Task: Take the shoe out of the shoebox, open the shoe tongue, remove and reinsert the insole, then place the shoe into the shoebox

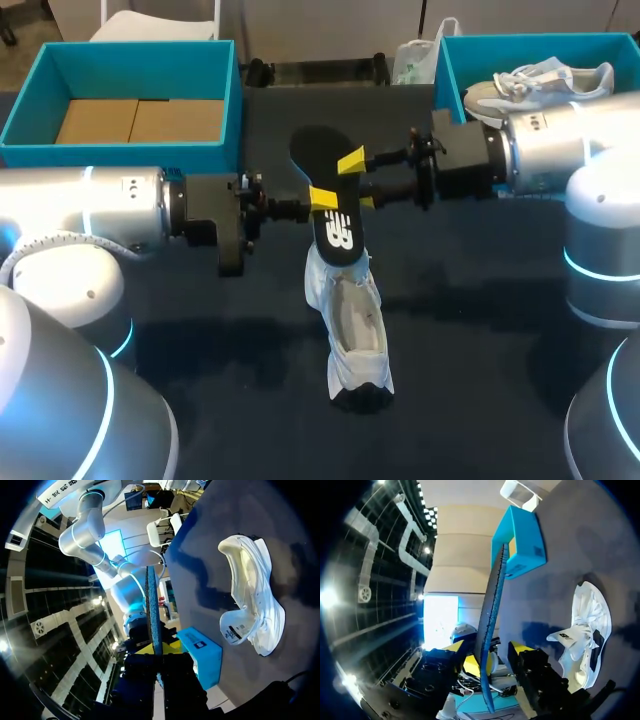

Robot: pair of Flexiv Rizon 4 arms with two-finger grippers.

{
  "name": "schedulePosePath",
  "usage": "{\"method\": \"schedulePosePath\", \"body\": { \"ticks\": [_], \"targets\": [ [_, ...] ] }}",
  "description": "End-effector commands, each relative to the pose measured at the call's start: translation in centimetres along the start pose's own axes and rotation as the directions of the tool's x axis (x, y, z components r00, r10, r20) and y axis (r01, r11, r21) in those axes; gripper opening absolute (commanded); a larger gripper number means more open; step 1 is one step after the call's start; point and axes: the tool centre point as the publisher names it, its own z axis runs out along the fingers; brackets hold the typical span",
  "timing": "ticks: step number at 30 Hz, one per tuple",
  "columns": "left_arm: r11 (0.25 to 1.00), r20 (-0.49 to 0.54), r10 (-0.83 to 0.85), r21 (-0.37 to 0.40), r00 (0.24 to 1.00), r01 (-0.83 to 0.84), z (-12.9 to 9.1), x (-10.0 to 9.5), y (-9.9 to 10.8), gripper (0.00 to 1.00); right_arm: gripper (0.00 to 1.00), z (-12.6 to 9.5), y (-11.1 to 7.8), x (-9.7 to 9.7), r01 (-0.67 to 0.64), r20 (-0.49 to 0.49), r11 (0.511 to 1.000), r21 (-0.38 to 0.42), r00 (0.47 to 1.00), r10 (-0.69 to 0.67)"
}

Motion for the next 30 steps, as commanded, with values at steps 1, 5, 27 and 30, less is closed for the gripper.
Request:
{"method": "schedulePosePath", "body": {
  "ticks": [1, 5, 27, 30],
  "targets": [
    [1.000, 0.001, 0.002, -0.004, 1.000, -0.002, 0.11, 0.06, -0.13, 0.00, 0.49, 0.68, -0.12, 0.18, -0.003, 0.005, 1.000, -0.007, 1.000, 0.003],
    [1.000, 0.001, 0.002, -0.004, 1.000, -0.002, 0.11, 0.06, -0.13, 0.00, 0.45, 1.12, -0.18, 0.59, -0.009, 0.006, 1.000, -0.003, 1.000, 0.009],
    [1.000, 0.001, 0.002, -0.004, 1.000, -0.002, 0.11, 0.06, -0.13, 0.00, 0.19, 1.24, -0.35, 0.75, -0.012, -0.012, 1.000, -0.006, 1.000, 0.012],
    [1.000, 0.001, 0.002, -0.004, 1.000, -0.002, 0.11, 0.06, -0.13, 0.00, 0.18, 1.21, -0.31, 0.75, -0.012, -0.015, 1.000, -0.008, 1.000, 0.012]
  ]
}}
